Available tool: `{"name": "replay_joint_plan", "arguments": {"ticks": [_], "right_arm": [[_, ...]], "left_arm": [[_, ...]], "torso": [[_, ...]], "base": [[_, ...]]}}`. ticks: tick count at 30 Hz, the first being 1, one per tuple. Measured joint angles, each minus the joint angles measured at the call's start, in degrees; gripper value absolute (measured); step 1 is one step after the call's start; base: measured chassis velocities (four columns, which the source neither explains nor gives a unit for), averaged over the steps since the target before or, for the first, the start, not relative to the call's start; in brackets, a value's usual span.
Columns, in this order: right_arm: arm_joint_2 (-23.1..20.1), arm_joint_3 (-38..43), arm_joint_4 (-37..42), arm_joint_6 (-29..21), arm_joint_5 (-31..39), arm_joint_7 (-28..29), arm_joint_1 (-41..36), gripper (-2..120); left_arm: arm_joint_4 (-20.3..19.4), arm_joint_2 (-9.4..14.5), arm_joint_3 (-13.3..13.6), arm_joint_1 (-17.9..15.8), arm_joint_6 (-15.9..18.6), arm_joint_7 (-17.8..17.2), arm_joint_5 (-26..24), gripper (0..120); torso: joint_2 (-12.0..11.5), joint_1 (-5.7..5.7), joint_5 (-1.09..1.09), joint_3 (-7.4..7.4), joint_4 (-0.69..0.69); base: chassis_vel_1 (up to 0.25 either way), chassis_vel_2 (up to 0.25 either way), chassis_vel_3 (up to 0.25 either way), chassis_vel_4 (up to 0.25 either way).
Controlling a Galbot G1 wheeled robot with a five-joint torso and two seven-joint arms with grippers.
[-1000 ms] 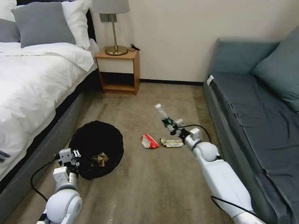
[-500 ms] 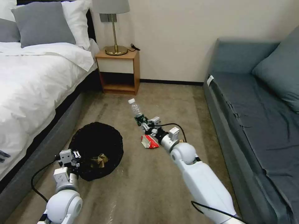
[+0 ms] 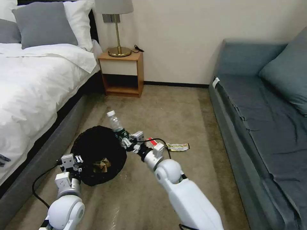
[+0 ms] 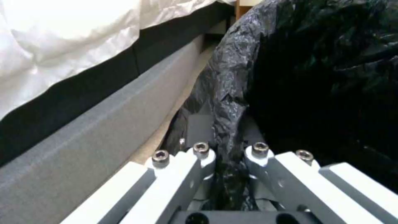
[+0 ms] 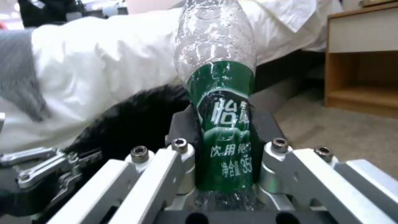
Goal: Pick up the trash bin, then pick up the garbage on the floor and place it into the trash bin.
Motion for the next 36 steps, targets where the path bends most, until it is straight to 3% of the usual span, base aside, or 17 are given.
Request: {"name": "replay_joint_plan", "arguments": {"ticks": [5, 23, 32, 36], "right_arm": [[1.60, -1.45, -1.44, 1.14, -3.24, -0.50, -1.10, 17], [-0.07, -1.14, -5.02, 4.26, -9.60, -1.16, -4.22, 17], [0.19, -0.63, -5.51, 4.58, -10.46, -0.93, -4.28, 17], [0.57, -0.50, -5.95, 4.83, -11.15, -0.79, -4.55, 31]], "left_arm": [[-0.63, -0.58, 1.13, 0.47, -0.21, -0.08, 1.44, 2], [-1.96, -0.43, 2.53, 1.01, -0.82, -0.36, 1.97, 2], [-1.77, -0.30, 1.49, 0.83, -1.05, 0.03, 1.72, 2], [-1.55, -0.26, 1.31, 0.83, -1.29, 0.17, 1.38, 2]], "torso": [[0.00, 0.00, 0.00, 0.00, 0.00], [0.00, 0.00, 0.01, 0.00, -0.01], [0.00, 0.00, 0.01, 0.00, -0.01], [0.00, 0.00, 0.01, 0.00, -0.01]], "base": [[0.000, 0.000, 0.000, 0.000], [0.000, 0.000, 0.000, 0.000], [0.000, 0.000, 0.000, 0.000], [0.000, 0.000, 0.000, 0.000]]}}
